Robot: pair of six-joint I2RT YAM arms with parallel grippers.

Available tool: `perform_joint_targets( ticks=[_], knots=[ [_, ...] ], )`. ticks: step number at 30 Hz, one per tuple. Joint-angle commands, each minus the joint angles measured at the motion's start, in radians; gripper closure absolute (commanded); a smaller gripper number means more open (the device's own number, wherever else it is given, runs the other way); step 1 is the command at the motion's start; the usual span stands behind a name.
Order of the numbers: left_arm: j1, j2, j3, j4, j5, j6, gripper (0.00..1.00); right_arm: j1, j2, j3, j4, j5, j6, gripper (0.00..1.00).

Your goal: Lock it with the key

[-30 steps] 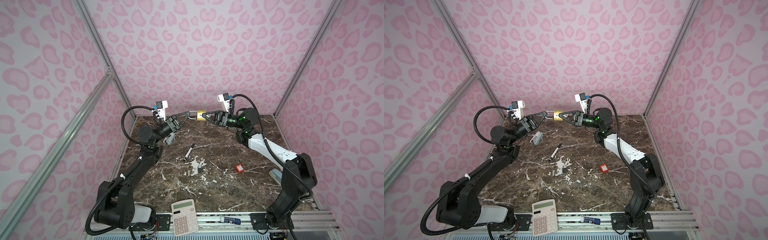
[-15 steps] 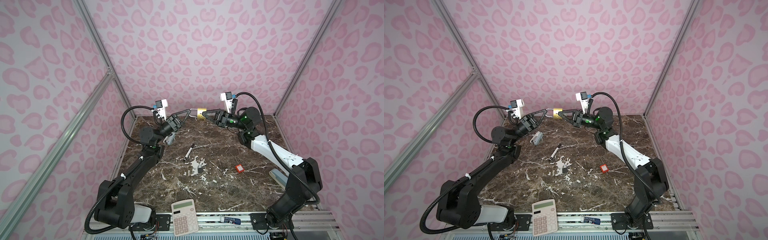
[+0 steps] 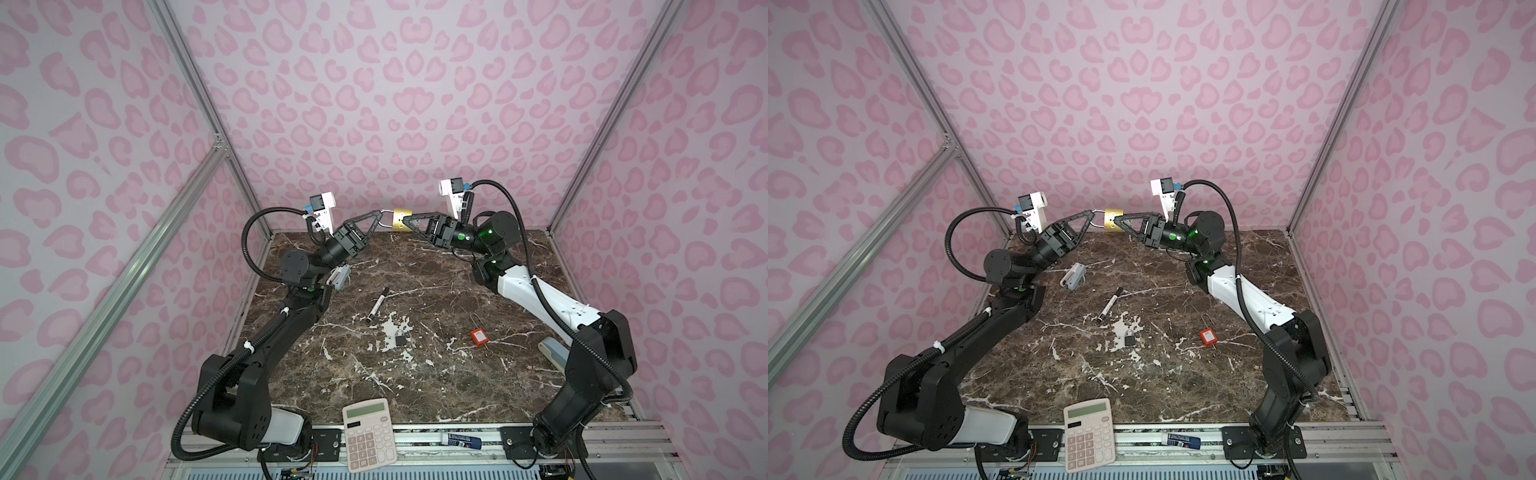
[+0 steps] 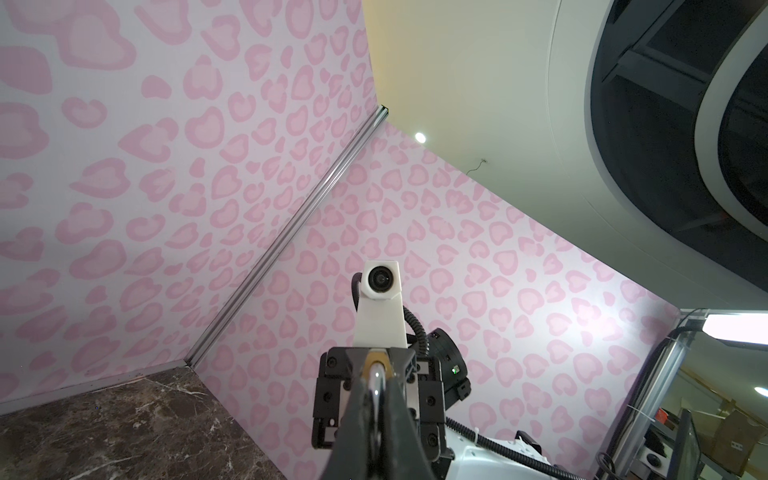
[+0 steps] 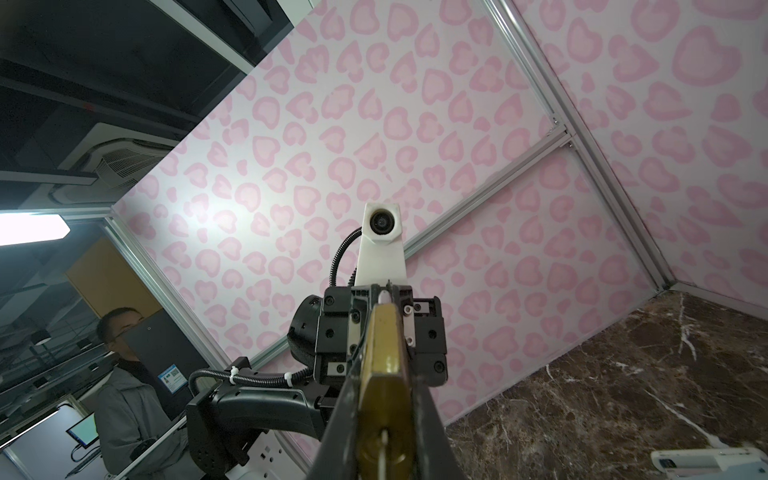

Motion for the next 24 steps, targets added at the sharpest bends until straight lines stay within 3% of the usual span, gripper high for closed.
perform_joint_targets(
  ticks=[1,4,12,15,17,18,21,24],
  knots=[
    [-0.028,-0.004,-0.01,-0.056,0.183,0.012,0.96,0.02,-0.013,0.021,-0.179,-0.088,-0.142,1.0],
    [-0.027,-0.004,-0.005,-0.056,0.187,0.012,0.96,0.008,-0.031,0.045,-0.296,-0.099,-0.224,1.0],
    [-0.035,0.004,0.007,-0.064,0.187,0.023,0.96,-0.008,-0.036,0.05,-0.317,-0.11,-0.211,1.0],
    [-0.125,0.042,0.042,-0.17,0.181,0.132,0.96,0.063,0.001,0.147,-0.513,-0.078,-0.375,1.0],
    [-0.086,0.049,-0.018,-0.03,0.17,0.028,0.96,0.045,0.023,0.2,-0.631,-0.118,-0.409,1.0],
    [-0.046,0.025,-0.068,0.028,0.134,-0.013,0.96,0.017,0.002,0.168,-0.589,-0.129,-0.376,1.0],
    [0.027,-0.046,-0.061,-0.06,0.156,0.023,0.96,-0.022,-0.077,0.016,-0.412,-0.096,-0.295,1.0],
    [0.043,-0.036,-0.027,-0.037,0.174,-0.01,0.96,-0.021,-0.062,0.041,-0.437,-0.129,-0.283,1.0]
  ],
)
